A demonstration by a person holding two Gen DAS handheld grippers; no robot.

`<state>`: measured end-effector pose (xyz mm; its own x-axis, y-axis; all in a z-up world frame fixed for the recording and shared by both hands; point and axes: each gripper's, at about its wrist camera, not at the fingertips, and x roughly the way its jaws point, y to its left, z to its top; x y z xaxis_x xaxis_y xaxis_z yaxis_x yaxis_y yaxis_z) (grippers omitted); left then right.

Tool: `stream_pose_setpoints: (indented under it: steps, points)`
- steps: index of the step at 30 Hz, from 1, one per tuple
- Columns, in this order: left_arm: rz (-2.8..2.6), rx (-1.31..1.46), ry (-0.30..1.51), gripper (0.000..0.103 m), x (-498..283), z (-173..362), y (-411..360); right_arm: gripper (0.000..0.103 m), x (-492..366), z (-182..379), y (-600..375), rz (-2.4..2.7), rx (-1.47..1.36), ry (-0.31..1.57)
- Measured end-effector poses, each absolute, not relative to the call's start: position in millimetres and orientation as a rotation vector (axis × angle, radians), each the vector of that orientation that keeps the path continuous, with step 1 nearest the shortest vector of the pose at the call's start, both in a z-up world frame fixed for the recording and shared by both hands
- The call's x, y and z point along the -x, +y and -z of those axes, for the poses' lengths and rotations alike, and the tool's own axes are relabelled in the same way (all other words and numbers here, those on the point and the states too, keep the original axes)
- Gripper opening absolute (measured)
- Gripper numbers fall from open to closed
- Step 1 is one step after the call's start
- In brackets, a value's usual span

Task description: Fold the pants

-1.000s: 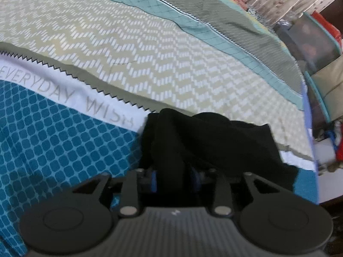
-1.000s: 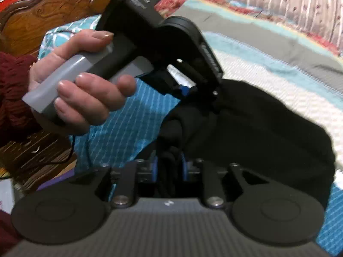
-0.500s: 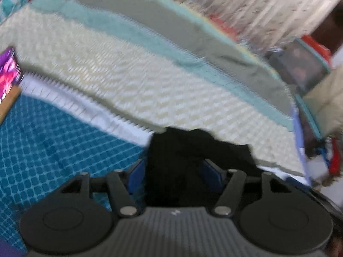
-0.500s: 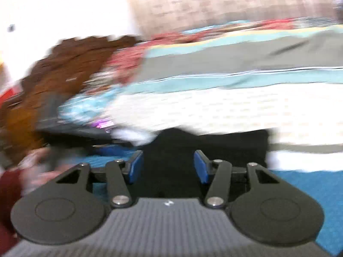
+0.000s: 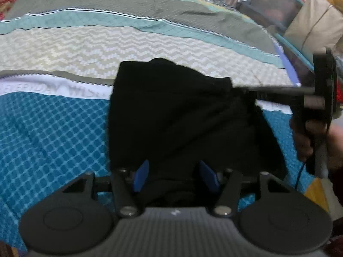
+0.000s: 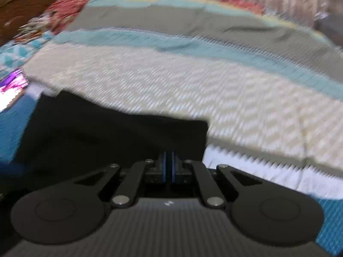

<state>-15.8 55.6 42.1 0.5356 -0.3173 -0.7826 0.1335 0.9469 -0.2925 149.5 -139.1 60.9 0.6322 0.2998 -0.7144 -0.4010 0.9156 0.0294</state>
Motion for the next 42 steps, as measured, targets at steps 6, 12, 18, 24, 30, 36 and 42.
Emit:
stream_pose_setpoints:
  steps: [6,12,18,24,30,36,42]
  points:
    - [0.273,0.199,0.972,0.055,17.7,-42.2,52.8,0.008,-161.9,-35.4,-139.7,-0.414,0.165,0.891]
    - [0.276,0.213,0.977,0.054,15.4,-42.7,56.3,0.028,-155.6,-55.4,-174.5,-0.402,-0.032,0.856]
    - [0.289,0.289,0.889,0.060,17.8,-75.5,77.1,0.030,-122.1,-88.2,-210.4,-0.413,-0.193,0.764]
    - [0.278,0.268,0.840,0.059,-20.9,-94.5,75.0,0.030,-89.6,-86.9,-201.1,-0.504,-0.260,0.780]
    - [0.165,0.262,0.956,0.058,-72.3,-54.2,70.0,0.030,-78.3,-77.5,-166.1,-0.581,-0.212,0.811]
    - [0.041,0.306,1.035,0.097,-76.7,-5.1,85.3,0.030,-94.5,-29.6,-168.7,-0.545,-0.294,0.908]
    - [0.029,0.324,1.029,0.097,-71.4,-8.5,85.2,0.027,-95.6,-30.3,-170.4,-0.543,-0.322,0.912]
